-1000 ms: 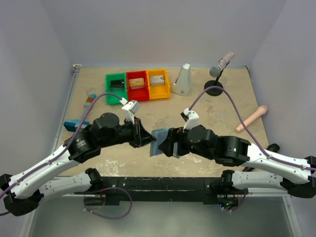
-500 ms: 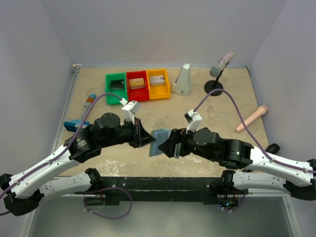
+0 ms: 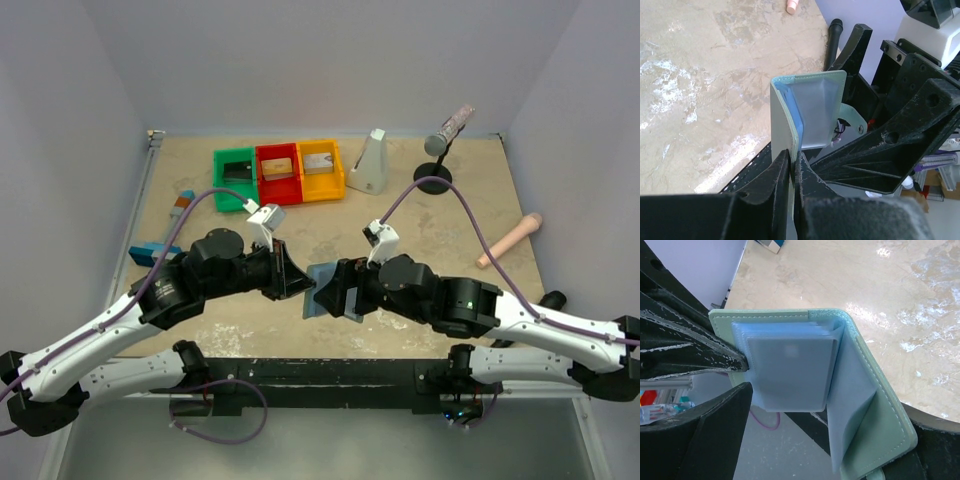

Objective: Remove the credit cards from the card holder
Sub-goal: Place the card holder at the center of the board.

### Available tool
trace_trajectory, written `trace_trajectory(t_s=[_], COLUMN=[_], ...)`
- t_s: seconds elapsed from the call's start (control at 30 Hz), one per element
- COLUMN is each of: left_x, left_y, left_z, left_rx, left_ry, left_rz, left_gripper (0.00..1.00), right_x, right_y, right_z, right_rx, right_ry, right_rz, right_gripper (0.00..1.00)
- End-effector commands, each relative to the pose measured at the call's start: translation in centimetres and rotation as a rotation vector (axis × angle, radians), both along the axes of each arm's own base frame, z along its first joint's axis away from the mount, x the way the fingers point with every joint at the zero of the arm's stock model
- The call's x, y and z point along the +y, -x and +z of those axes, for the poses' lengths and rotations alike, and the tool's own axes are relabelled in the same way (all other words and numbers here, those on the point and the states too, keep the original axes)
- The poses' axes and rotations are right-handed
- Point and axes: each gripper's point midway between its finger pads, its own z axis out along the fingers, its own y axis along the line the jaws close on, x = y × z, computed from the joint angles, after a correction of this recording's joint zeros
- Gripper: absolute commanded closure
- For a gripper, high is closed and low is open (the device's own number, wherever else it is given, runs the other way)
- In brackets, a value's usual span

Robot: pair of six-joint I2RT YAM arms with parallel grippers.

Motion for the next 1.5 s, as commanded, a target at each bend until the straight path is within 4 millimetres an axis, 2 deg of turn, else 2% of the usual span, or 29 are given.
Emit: trace_trajectory(t_s=[0.0, 0.37, 0.47, 0.63, 0.73, 0.87, 1.07, 1.23, 1.47], left_x=[-0.3, 0.3, 0.8, 0.9, 0.7, 0.6, 0.4, 0.1, 1.5], left_y=[0.6, 0.7, 0.4, 0.3, 0.5, 0.9, 1.2, 1.4, 0.9], left_z=[3.7, 3.8, 3.5, 3.0, 2.9, 2.9, 2.0, 1.5, -0.3], left_rx=[-0.041, -0.053, -0.062, -0.060, -0.055, -0.063, -0.062, -0.050, -0.053], left_ry=[0.098, 0.100, 0.081, 0.073, 0.086, 0.129, 0.172, 0.199, 0.155], left_rz=[-0.025, -0.013, 0.008, 0.014, 0.006, -0.009, -0.020, -0.032, 0.028], left_gripper=[1.00, 1.00, 1.00, 1.00, 1.00, 1.00, 1.00, 1.00, 1.00], right_x=[-0.2, -1.7, -2.2, -1.7, -1.2, -1.8, -2.9, -3.3, -4.4], right_y=[-0.5, -0.9, -0.9, -0.4, -0.1, 0.1, 0.2, 0.2, 0.0], right_z=[1.0, -0.7, -0.8, 0.6, 1.7, 2.0, 1.5, 0.9, -0.3], right_rx=[0.001, 0.038, 0.035, -0.007, -0.028, -0.050, -0.056, -0.045, -0.034], right_ry=[-0.008, 0.038, 0.020, -0.085, -0.146, -0.195, -0.181, -0.151, -0.065], right_rz=[-0.030, -0.090, -0.103, -0.050, -0.016, -0.014, -0.023, -0.026, -0.050], right_gripper=[0.13, 0.20, 0.20, 0.13, 0.13, 0.23, 0.52, 0.65, 0.86])
